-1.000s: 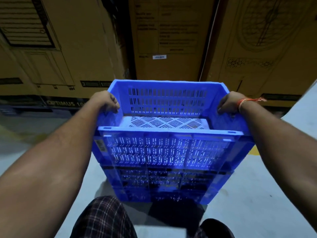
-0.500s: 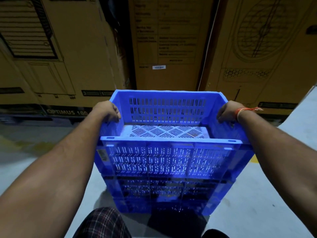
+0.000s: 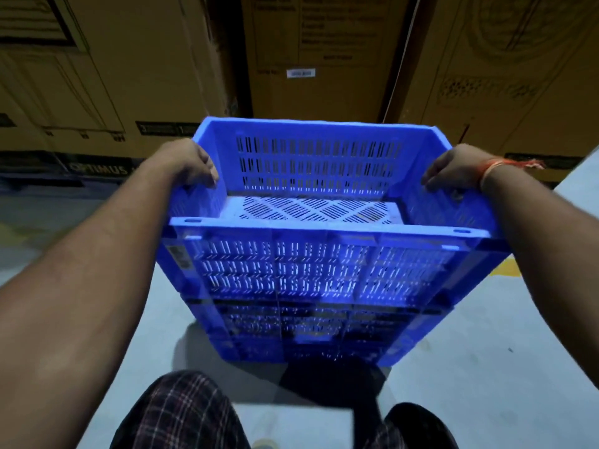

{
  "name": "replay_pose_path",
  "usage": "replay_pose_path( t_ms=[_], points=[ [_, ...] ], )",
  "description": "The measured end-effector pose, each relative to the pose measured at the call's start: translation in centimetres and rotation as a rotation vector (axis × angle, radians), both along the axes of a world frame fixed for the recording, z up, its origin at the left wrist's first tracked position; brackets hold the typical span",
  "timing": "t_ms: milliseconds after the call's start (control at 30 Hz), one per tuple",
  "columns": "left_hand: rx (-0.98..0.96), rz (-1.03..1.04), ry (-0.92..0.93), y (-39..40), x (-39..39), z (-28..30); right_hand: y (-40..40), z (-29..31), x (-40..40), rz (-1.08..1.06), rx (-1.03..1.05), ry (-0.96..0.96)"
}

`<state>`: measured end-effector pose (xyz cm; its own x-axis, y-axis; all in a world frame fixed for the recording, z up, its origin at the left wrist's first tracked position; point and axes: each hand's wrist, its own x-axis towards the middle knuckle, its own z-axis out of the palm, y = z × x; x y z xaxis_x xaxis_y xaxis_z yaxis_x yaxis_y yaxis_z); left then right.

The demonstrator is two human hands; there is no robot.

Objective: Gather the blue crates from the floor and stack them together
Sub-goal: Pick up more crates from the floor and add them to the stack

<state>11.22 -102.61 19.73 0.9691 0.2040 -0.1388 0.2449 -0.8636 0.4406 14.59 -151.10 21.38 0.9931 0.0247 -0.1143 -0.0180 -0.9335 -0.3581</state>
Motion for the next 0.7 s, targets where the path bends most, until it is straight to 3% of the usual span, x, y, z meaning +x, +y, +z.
replay_pose_path(
  t_ms=[267, 400, 533, 700],
  points=[
    [0.160, 0.096, 0.017, -0.3, -0.4, -0.2, -0.8, -1.4, 0.9, -0.081, 0.101, 0.035],
    [0.067, 0.115, 0.097, -1.4, -1.7, 1.5, 0.0, -0.1, -0.8, -0.159, 0.080, 0.078],
    [-0.031, 0.138, 0.119, -2.0, -2.7, 7.2, 0.8, 5.1, -4.0, -0.215, 0.156, 0.029],
    [-0.247, 0.029, 0.068, -6.9, -6.2, 21.2, 2.8, 18.0, -10.9, -0.172, 0.382, -0.052]
  ],
)
